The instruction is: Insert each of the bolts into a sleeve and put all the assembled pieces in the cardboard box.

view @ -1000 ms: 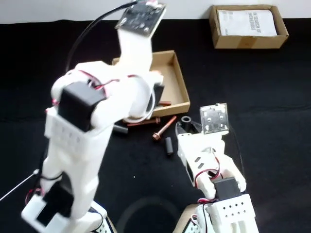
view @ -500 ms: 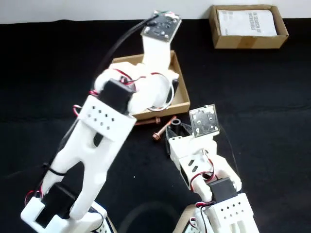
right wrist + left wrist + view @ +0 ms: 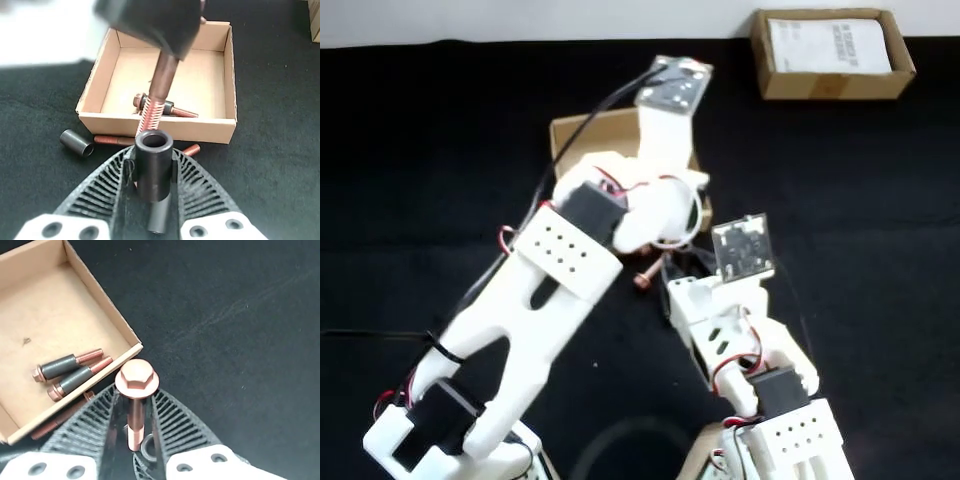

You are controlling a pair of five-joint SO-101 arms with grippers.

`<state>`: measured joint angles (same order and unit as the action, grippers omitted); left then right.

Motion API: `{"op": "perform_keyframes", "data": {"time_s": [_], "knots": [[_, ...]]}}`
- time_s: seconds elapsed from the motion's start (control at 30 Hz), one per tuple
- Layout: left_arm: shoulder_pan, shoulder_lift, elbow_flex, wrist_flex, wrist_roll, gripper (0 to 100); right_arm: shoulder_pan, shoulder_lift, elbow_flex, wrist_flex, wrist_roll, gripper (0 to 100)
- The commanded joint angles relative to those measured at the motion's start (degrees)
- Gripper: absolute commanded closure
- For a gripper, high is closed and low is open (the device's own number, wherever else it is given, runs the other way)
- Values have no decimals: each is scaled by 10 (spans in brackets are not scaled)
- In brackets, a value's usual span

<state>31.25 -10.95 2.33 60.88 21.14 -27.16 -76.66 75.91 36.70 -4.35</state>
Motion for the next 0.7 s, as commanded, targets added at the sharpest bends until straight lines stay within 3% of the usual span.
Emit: {"op": "perform_keyframes", "data": {"time_s": [0.0,0.67], "knots": [[6,-27,-10,-10,8,992,-5,-7,-8,-15,-5,991],[-36,-26,-87,-11,13,992,-4,-6,-3,-14,-5,991]]}}
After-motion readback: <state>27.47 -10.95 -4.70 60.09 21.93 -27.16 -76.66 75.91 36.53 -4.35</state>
